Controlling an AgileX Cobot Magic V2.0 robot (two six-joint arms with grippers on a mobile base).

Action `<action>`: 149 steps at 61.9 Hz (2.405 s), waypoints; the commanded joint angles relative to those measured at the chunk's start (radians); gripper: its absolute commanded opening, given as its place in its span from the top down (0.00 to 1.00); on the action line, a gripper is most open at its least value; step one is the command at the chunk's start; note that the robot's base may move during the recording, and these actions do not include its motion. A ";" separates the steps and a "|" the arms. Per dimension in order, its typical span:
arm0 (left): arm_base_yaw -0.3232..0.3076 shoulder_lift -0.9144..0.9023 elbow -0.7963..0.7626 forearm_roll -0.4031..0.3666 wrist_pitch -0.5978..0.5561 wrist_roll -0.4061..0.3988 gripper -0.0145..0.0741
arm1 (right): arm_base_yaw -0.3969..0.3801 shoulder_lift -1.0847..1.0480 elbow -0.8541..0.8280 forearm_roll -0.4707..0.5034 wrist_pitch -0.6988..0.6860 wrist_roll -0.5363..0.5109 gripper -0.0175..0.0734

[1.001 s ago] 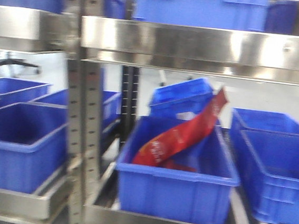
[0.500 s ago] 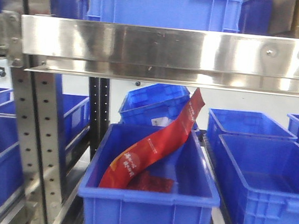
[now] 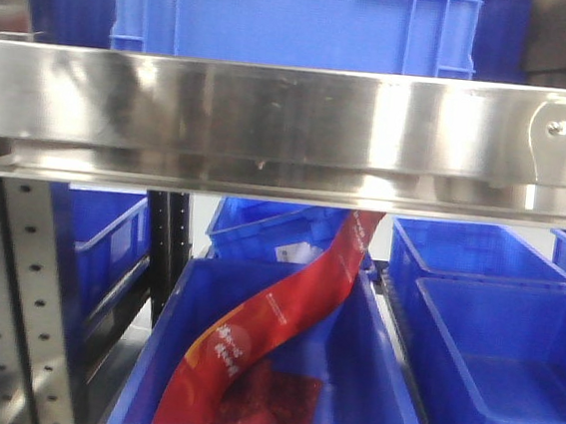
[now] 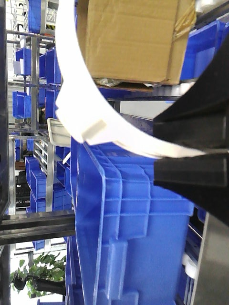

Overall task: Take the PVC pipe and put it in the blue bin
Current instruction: 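Bring the held pipe up to the blue bin on the shelf, then lower the pipe into the blue bin with both grippers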

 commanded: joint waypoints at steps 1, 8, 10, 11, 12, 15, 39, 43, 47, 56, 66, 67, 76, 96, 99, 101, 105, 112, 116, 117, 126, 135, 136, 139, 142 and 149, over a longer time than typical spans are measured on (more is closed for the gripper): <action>-0.005 -0.004 -0.003 0.000 -0.030 0.000 0.96 | 0.001 -0.004 0.000 -0.012 -0.025 -0.003 0.98; -0.005 -0.004 -0.003 0.000 -0.030 0.000 0.96 | 0.001 -0.004 0.000 -0.012 -0.025 -0.003 0.98; -0.005 -0.004 -0.003 0.000 -0.030 0.000 0.96 | 0.001 -0.004 0.000 -0.012 -0.025 -0.003 0.98; -0.005 -0.004 -0.003 0.000 -0.030 0.000 0.96 | 0.001 -0.004 0.000 -0.012 -0.025 -0.003 0.98; -0.005 -0.004 -0.003 0.000 -0.030 0.000 0.96 | 0.001 -0.004 0.000 -0.012 -0.025 -0.003 0.98; -0.005 -0.004 -0.003 0.000 -0.030 0.000 0.96 | 0.001 -0.004 0.000 -0.012 -0.025 -0.003 0.98; -0.005 -0.004 -0.003 0.000 -0.030 0.000 0.96 | 0.001 -0.004 0.000 -0.012 -0.025 -0.003 0.98; -0.005 -0.004 -0.003 0.000 -0.030 0.000 0.96 | 0.001 -0.004 0.000 -0.012 -0.025 -0.003 0.98; -0.005 -0.004 -0.003 0.000 -0.030 0.000 0.96 | 0.001 -0.004 0.000 -0.012 -0.025 -0.003 0.98; -0.005 -0.004 -0.003 0.000 -0.030 0.000 0.96 | 0.001 -0.004 0.000 -0.012 -0.025 -0.003 0.98; -0.005 -0.004 -0.003 0.000 -0.030 0.000 0.96 | 0.001 -0.004 0.000 -0.012 -0.025 -0.003 0.98; -0.005 -0.004 -0.003 0.000 -0.030 0.000 0.96 | 0.001 -0.004 0.000 -0.012 -0.025 -0.003 0.98; -0.005 -0.004 -0.003 0.000 -0.030 0.000 0.96 | 0.001 -0.004 0.000 -0.012 -0.025 -0.003 0.98; -0.005 -0.004 -0.003 0.000 -0.030 0.000 0.96 | 0.001 -0.004 0.000 -0.012 -0.065 -0.003 0.98; -0.005 -0.004 -0.003 0.000 -0.032 0.000 0.96 | 0.001 -0.004 0.000 -0.012 -0.089 -0.003 0.98; -0.005 -0.004 -0.003 0.000 -0.032 0.000 0.96 | 0.001 -0.004 0.000 -0.012 -0.099 -0.003 0.98; -0.005 -0.004 -0.003 0.000 -0.032 0.000 0.96 | 0.001 -0.004 0.000 -0.012 -0.112 -0.003 0.98; -0.005 -0.004 -0.003 0.000 -0.032 0.000 0.96 | 0.001 -0.004 0.000 -0.012 -0.114 -0.003 0.98; -0.005 -0.004 -0.003 -0.002 -0.028 0.000 0.96 | 0.001 -0.004 0.000 -0.012 -0.106 -0.003 0.98; -0.005 -0.002 -0.003 -0.005 -0.028 0.000 0.96 | 0.001 -0.004 0.000 -0.012 -0.101 -0.003 0.98; -0.012 0.018 -0.072 -0.005 0.067 0.000 0.96 | 0.001 0.003 -0.011 0.009 -0.097 -0.003 0.98; -0.060 0.079 -0.190 -0.005 0.134 0.000 0.96 | 0.004 0.074 -0.080 0.009 -0.101 -0.021 0.98; -0.067 0.087 -0.200 -0.005 0.134 0.000 0.96 | 0.004 0.089 -0.092 0.009 -0.101 -0.028 0.98; -0.096 0.116 -0.238 -0.005 0.138 0.000 0.96 | 0.004 0.122 -0.120 0.009 -0.101 -0.030 0.98; -0.131 0.146 -0.261 -0.005 0.138 0.000 0.96 | 0.005 0.158 -0.143 0.009 -0.101 -0.030 0.98; -0.217 0.234 -0.317 -0.005 0.127 0.000 0.96 | 0.031 0.264 -0.207 0.009 -0.103 -0.030 0.98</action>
